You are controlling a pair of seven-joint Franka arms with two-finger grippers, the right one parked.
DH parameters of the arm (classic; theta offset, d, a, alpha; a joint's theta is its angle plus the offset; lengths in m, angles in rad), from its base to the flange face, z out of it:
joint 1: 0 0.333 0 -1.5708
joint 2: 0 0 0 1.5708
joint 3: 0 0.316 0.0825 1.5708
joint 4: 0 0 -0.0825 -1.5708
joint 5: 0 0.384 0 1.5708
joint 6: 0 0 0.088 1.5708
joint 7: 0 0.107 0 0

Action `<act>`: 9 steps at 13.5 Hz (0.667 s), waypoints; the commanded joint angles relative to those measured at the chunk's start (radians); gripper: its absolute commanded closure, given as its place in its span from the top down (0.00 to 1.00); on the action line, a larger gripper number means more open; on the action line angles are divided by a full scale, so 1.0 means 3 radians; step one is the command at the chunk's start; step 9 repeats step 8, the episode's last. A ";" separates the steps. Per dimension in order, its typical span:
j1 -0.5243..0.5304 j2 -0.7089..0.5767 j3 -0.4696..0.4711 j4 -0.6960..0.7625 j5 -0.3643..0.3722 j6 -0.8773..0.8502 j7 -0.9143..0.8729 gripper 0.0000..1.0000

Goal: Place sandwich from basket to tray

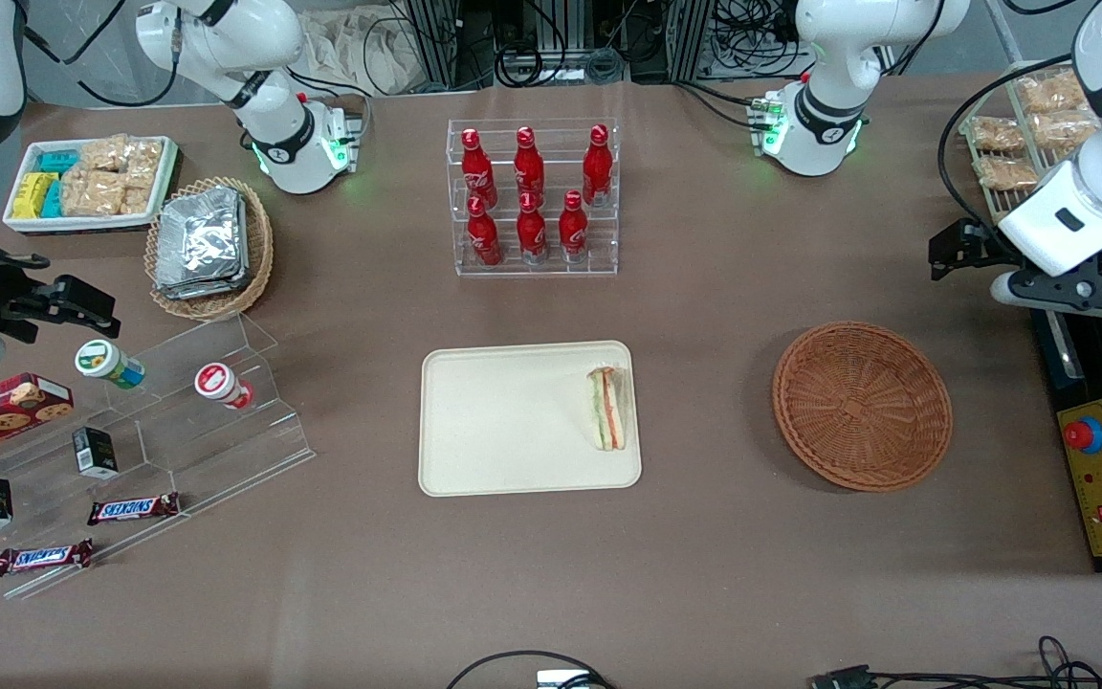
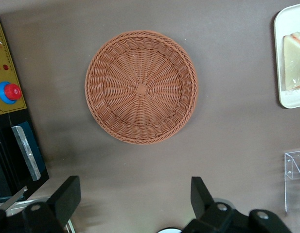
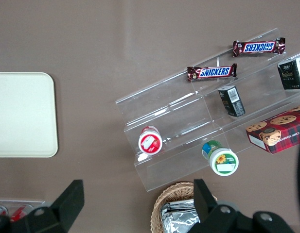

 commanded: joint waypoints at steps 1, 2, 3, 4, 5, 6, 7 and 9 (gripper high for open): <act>-0.0022 0.0066 0.0020 0.0122 0.0039 -0.0097 -0.0055 1.00; -0.0022 0.0066 0.0020 0.0122 0.0039 -0.0097 -0.0075 1.00; -0.0017 0.0066 0.0025 0.0122 0.0039 -0.0097 -0.0076 1.00; -0.0017 0.0066 0.0025 0.0122 0.0029 -0.0097 -0.0081 1.00; -0.0017 0.0071 0.0025 0.0122 0.0024 -0.0097 -0.0076 1.00; -0.0017 0.0066 0.0025 0.0117 0.0029 -0.0092 -0.0076 1.00; -0.0007 0.0071 0.0025 0.0122 0.0029 -0.0092 -0.0076 1.00; 0.0004 0.0081 0.0025 0.0132 0.0024 -0.0092 -0.0071 1.00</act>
